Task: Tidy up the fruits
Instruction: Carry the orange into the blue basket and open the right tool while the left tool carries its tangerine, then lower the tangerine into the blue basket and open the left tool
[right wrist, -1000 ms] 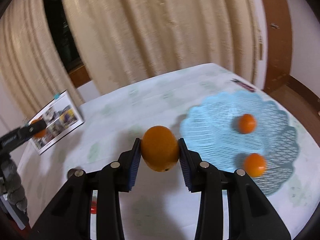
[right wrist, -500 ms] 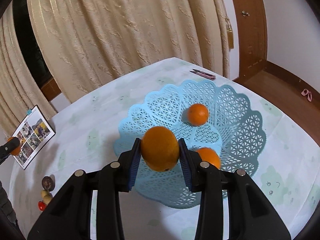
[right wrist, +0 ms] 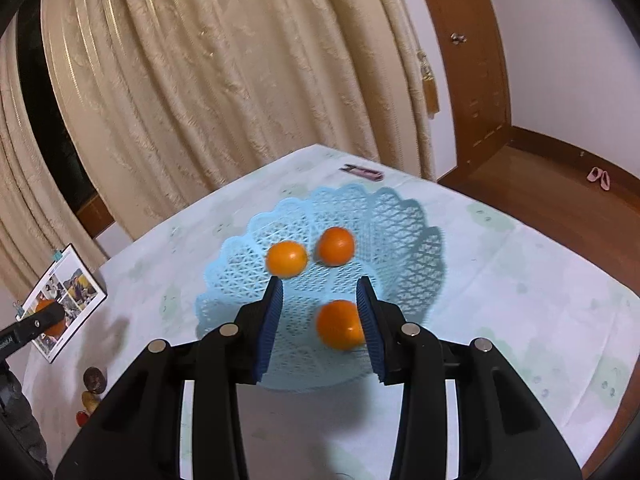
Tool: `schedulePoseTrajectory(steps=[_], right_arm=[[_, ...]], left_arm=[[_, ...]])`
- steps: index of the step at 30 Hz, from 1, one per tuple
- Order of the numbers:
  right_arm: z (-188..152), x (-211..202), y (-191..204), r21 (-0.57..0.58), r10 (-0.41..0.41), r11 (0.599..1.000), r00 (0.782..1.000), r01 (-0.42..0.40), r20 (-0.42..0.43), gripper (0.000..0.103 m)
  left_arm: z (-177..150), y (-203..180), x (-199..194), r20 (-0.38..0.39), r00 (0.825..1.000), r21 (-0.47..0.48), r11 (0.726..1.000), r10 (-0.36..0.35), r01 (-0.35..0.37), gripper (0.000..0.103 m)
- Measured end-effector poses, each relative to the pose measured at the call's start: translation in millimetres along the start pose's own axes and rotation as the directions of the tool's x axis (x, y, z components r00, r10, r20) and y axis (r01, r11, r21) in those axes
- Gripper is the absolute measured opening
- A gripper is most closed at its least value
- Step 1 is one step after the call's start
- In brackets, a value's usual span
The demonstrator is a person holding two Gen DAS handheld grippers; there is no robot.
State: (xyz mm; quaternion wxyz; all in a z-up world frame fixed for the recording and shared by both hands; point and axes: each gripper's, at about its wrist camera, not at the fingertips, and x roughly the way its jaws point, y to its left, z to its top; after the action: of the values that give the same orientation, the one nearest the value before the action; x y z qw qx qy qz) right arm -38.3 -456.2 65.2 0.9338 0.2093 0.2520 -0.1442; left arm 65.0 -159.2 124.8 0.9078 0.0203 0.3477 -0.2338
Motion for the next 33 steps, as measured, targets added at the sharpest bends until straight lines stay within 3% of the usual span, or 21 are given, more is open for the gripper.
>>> schedulePoseTrajectory(steps=[2, 4, 6, 15, 28, 31, 33], right_arm=[[-2.1, -3.9, -4.6, -0.002, -0.015, 1.0, 1.0, 0.015, 0.022, 0.04], [-5.5, -8.7, -9.8, -0.003, -0.038, 0.999, 0.998, 0.038, 0.049, 0.051], [-8.4, -12.2, -15.6, 0.0, -0.06, 0.998, 0.995, 0.06, 0.077, 0.054], [-16.8, -7.1, -42.2, 0.056, -0.084, 0.995, 0.992, 0.08, 0.09, 0.054], [-21.4, -7.1, -47.2, 0.098, -0.064, 0.994, 0.991, 0.053, 0.114, 0.054], [-21.8, -7.2, -49.9, 0.108, -0.059, 0.993, 0.992, 0.047, 0.112, 0.054], [-21.6, -7.3, -50.8, 0.115, -0.058, 0.992, 0.992, 0.045, 0.112, 0.055]], left_arm=[[2.7, -15.2, 3.4, 0.006, 1.0, 0.021, 1.0, -0.01, 0.01, 0.04], [4.7, -27.3, 7.8, 0.003, 1.0, 0.033, 0.999, -0.028, 0.028, 0.04], [5.8, -40.0, 13.0, -0.001, 0.999, 0.044, 0.998, -0.048, 0.048, 0.04], [3.6, -96.4, 58.7, -0.082, 0.985, 0.069, 0.985, -0.15, 0.156, 0.04], [-0.6, -148.7, 95.6, -0.131, 0.972, 0.136, 0.968, -0.195, 0.212, 0.041], [0.5, -149.4, 94.7, -0.111, 0.974, 0.129, 0.969, -0.196, 0.21, 0.066], [1.9, -148.7, 91.9, -0.099, 0.976, 0.131, 0.97, -0.192, 0.204, 0.071]])
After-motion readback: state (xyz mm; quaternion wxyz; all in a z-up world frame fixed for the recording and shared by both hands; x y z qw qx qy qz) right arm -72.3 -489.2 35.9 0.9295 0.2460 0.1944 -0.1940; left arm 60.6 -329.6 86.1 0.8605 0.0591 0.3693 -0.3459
